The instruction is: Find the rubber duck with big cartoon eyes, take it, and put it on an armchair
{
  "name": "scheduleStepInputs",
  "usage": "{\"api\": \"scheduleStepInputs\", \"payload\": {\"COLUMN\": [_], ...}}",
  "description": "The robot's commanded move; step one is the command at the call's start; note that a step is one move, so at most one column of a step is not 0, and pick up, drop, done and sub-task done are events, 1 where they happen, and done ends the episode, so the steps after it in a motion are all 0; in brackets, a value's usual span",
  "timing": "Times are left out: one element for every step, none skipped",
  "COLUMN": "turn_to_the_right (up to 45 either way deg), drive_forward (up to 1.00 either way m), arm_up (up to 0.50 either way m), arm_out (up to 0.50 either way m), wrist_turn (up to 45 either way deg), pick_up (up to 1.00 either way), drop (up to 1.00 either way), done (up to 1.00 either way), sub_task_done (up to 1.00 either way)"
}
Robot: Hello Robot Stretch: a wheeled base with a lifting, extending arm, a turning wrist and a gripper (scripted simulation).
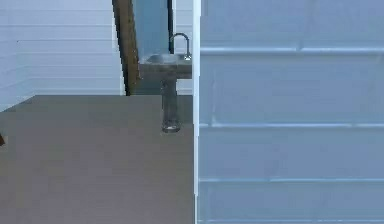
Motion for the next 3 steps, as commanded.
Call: {"api": "scheduleStepInputs", "payload": {"turn_to_the_right": [-33.0,0.0,6.0], "drive_forward": [0.0,0.5,0.0], "arm_up": [0.0,0.0,0.0], "arm_out": [0.0,0.0,0.0], "wrist_turn": [0.0,0.0,0.0], "pick_up": [0.0,0.0,0.0], "drop": [0.0,0.0,0.0], "done": [0.0,0.0,0.0], "sub_task_done": [0.0,0.0,0.0]}}
